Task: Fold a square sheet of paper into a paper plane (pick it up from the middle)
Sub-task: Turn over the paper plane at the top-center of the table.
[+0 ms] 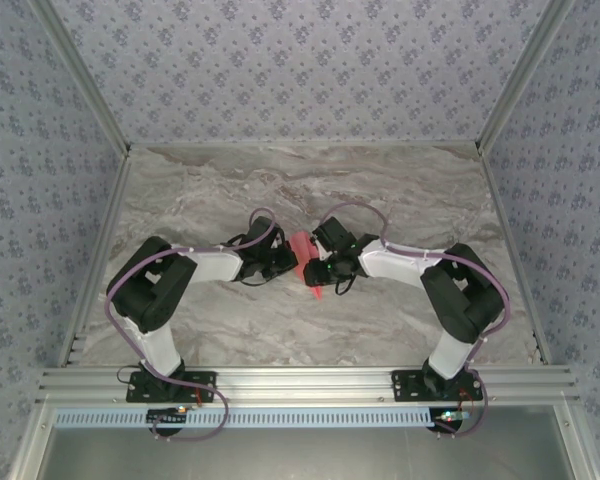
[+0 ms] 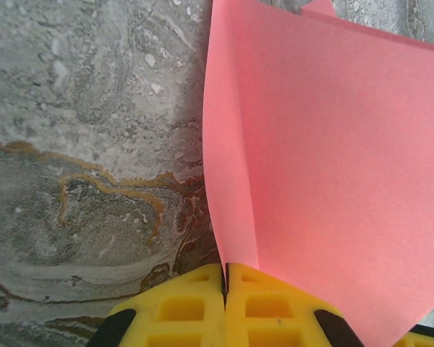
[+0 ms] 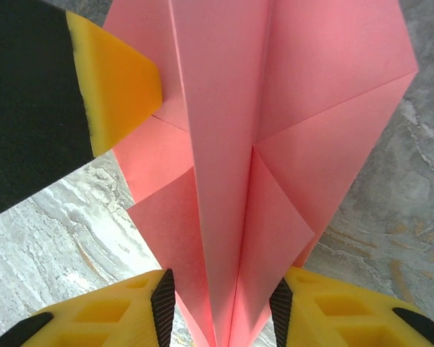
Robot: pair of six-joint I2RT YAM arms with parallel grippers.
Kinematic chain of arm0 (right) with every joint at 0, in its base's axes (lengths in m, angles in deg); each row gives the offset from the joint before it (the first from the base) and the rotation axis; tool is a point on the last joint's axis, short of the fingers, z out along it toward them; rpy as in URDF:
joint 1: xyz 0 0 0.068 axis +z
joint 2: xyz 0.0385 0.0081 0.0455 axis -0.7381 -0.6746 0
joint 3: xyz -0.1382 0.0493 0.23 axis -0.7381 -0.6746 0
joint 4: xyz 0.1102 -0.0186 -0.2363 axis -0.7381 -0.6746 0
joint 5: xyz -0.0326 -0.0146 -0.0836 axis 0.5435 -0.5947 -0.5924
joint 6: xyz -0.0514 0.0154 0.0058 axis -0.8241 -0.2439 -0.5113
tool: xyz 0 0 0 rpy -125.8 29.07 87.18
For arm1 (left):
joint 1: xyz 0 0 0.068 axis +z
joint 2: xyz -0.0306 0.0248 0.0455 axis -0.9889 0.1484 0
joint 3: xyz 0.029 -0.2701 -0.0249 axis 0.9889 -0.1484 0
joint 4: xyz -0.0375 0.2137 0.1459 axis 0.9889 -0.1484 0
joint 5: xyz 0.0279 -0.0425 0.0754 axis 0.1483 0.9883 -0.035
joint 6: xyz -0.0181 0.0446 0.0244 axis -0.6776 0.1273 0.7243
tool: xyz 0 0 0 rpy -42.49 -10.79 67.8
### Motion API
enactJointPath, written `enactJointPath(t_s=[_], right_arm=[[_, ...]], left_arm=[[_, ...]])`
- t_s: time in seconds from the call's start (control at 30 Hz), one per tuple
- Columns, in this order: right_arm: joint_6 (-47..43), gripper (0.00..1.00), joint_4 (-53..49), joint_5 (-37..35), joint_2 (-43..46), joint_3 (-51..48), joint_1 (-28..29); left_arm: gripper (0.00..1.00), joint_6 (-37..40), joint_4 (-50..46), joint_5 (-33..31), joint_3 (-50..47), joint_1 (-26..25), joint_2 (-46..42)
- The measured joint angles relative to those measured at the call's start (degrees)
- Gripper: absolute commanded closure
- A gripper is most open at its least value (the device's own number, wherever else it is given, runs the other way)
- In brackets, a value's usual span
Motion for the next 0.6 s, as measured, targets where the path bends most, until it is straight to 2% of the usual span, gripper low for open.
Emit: enactJointPath(t_s=[0.4,0.53,0.6], right_arm=[[-1.36,0.36,0.83,-0.48,-0.35,0.39,0.61],[-1.44,0.38,1.75,-0.33,-0.35,0.39,0.74],[-1.51,0.43,1.97,-0.37,-0.39,0.42,0.74]], left_arm=[[0.99,0.00,-0.26,0.04,0.11,0.00,0.00],[0.98,0.00,-0.35,0.04,0.13,0.00,0.00],[0.98,0.02,-0.42,0.04,0.13,0.00,0.00]])
